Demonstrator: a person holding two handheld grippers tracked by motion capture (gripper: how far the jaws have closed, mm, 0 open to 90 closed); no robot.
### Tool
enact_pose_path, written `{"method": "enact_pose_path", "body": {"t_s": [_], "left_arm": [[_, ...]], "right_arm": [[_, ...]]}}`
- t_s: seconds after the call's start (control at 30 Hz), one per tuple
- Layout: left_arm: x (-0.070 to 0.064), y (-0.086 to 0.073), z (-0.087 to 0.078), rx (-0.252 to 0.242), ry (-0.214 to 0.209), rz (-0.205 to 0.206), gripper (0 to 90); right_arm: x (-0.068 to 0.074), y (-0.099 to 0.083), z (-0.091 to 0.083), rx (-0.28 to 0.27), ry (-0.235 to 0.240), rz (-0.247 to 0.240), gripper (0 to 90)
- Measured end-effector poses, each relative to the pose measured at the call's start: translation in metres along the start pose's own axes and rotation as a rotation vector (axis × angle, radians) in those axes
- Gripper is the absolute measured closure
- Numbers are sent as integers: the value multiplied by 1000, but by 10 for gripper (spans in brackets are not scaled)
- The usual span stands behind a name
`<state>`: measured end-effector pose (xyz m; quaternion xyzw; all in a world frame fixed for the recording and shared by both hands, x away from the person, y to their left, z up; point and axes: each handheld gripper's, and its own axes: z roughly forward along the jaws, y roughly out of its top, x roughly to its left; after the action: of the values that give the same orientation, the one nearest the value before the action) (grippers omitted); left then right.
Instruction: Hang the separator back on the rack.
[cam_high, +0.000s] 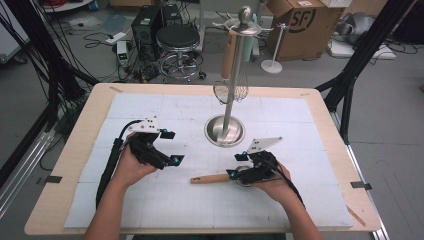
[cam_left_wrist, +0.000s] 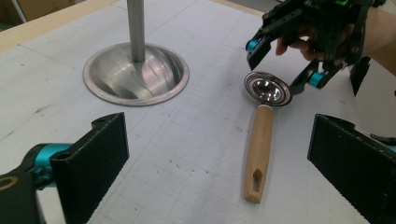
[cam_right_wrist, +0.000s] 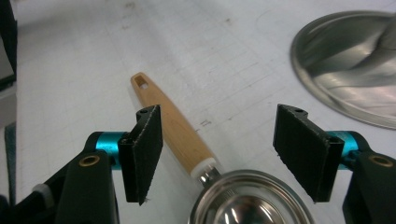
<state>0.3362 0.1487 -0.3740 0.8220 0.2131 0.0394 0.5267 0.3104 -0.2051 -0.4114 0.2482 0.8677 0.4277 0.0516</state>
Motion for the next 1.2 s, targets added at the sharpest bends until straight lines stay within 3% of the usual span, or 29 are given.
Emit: {"method": "enact_pose_path", "body": {"t_s": [0.17,0.3,0.37,0.43,0.6,0.9,1.2], "left_arm": [[1,-1,1,3,-7,-1,59],[1,-1,2,3,-10,0,59],[1,-1,2,4,-13,3,59],[0,-1,3,1,-11,0,59],[0,-1,3,-4,-14,-1,59],[0,-2,4,-1,-18,-2,59],[0,-1,4,2,-21,4,59]], "right_arm": [[9,1,28,126,7,-62,335],[16,-3,41,234,-12,-138,414],[19,-1,39,237,-11,-130,544],[18,0,38,240,-35,-141,586],[15,0,34,235,-33,-116,640],[12,-3,25,265,-23,-94,684],[0,-26,-6,274,-57,-38,689]]}}
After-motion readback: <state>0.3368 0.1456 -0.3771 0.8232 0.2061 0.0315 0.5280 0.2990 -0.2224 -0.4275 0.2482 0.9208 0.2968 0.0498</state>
